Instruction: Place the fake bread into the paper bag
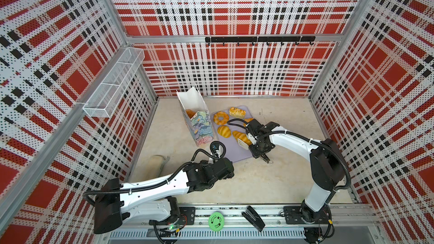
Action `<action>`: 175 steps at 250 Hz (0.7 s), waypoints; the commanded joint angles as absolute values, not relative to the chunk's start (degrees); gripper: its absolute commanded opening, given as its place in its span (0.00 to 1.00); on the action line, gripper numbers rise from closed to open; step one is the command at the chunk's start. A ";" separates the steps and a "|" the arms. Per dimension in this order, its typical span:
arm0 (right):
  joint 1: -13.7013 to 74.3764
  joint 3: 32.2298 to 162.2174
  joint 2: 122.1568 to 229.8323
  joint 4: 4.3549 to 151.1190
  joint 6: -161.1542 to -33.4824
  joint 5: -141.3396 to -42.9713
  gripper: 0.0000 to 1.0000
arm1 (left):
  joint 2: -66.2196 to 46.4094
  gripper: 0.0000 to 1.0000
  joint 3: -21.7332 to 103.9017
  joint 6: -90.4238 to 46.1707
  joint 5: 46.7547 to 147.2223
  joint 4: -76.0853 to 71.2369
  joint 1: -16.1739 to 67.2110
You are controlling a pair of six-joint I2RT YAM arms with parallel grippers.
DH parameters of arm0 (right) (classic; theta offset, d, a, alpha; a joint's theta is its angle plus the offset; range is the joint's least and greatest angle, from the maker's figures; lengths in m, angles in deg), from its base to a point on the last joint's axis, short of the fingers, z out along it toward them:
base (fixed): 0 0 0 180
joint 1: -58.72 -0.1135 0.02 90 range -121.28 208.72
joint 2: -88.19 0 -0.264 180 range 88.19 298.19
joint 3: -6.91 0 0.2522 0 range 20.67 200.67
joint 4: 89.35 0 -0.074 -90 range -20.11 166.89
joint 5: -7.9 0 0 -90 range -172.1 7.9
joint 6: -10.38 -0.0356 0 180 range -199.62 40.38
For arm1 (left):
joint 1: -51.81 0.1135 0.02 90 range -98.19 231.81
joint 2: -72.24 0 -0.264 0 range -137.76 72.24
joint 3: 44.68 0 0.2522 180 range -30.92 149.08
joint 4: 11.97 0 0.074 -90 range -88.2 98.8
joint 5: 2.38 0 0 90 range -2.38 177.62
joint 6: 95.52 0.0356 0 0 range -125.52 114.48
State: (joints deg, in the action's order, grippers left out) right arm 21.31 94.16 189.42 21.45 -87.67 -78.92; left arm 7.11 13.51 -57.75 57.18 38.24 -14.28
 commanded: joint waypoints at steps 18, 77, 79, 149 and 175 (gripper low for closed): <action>21.35 96.62 189.44 22.64 -85.95 -78.08 0.40 | 8.94 0.99 14.79 -57.29 55.45 38.05 -13.93; 21.34 96.83 187.23 22.68 -85.87 -78.30 0.33 | 9.81 0.99 14.35 -56.61 56.55 38.38 -14.22; 21.34 96.80 187.11 22.71 -85.86 -78.34 0.33 | 9.83 0.99 14.35 -56.57 56.47 38.36 -14.27; 22.53 94.90 183.37 24.15 -87.15 -80.33 0.32 | 12.24 0.99 15.01 -53.92 55.27 39.59 -14.13; 23.19 94.28 181.95 24.12 -87.42 -80.76 0.32 | 13.32 0.99 14.87 -53.44 55.07 39.93 -14.12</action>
